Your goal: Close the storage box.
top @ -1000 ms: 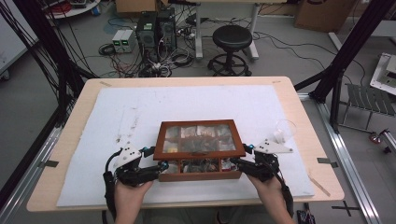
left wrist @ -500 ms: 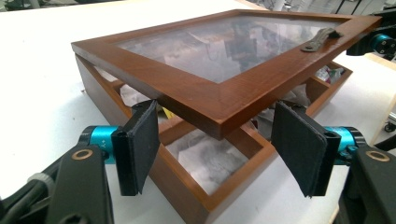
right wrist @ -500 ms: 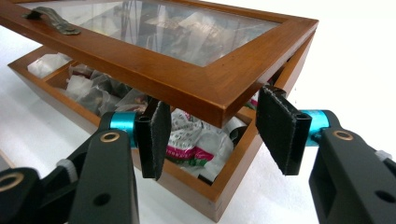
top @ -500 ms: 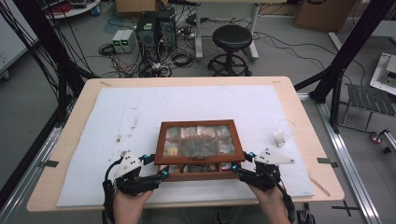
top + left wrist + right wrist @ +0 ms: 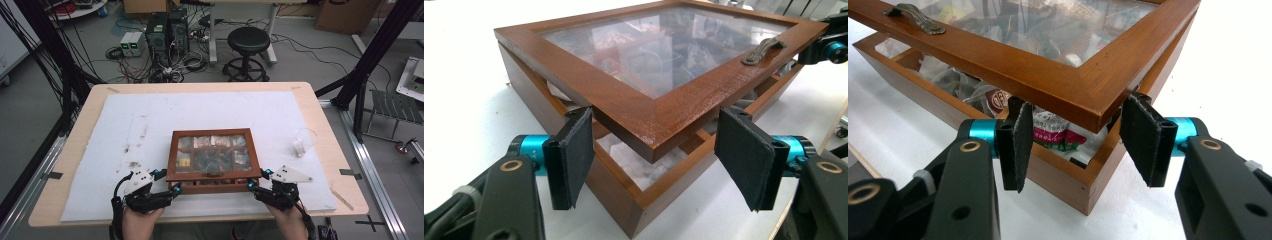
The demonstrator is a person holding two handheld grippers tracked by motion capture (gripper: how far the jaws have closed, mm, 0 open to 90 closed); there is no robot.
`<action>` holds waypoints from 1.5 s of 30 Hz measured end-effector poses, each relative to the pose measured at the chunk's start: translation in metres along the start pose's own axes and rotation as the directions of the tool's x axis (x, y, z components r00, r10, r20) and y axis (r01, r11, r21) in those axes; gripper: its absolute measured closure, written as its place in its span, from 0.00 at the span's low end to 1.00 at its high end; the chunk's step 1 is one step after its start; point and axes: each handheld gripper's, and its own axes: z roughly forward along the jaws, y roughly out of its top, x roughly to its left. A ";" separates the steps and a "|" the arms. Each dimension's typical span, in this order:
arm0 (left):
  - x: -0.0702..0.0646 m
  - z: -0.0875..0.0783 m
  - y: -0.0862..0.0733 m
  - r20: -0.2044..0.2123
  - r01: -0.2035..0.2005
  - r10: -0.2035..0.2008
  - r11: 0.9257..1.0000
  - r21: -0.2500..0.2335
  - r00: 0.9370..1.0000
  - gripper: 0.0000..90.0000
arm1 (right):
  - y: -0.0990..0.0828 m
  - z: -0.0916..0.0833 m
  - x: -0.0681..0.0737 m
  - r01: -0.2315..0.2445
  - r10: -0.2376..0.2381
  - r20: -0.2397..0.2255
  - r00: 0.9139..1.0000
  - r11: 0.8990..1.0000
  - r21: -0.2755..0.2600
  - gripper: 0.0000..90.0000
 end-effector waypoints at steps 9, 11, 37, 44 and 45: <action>-0.003 0.002 -0.007 -0.018 -0.005 0.006 1.000 0.009 1.000 0.36 | -0.007 -0.002 0.003 0.008 -0.008 0.016 1.000 1.000 0.012 0.54; -0.003 0.003 -0.008 -0.019 -0.004 0.004 1.000 0.009 1.000 0.36 | -0.008 -0.002 0.003 0.009 -0.009 0.018 1.000 1.000 0.012 0.54; -0.008 0.006 -0.021 -0.058 -0.012 0.014 0.999 0.035 0.998 0.40 | -0.018 0.001 0.003 -0.002 0.001 0.017 1.000 0.999 0.041 0.55; -0.009 0.007 -0.024 -0.074 -0.024 0.027 0.999 0.041 0.997 0.42 | -0.021 0.001 0.003 -0.009 0.008 0.018 1.000 0.999 0.042 0.55; -0.009 0.007 -0.025 -0.071 -0.026 0.029 0.999 0.043 0.997 0.42 | -0.022 0.001 0.003 -0.008 0.008 0.018 1.000 0.999 0.044 0.55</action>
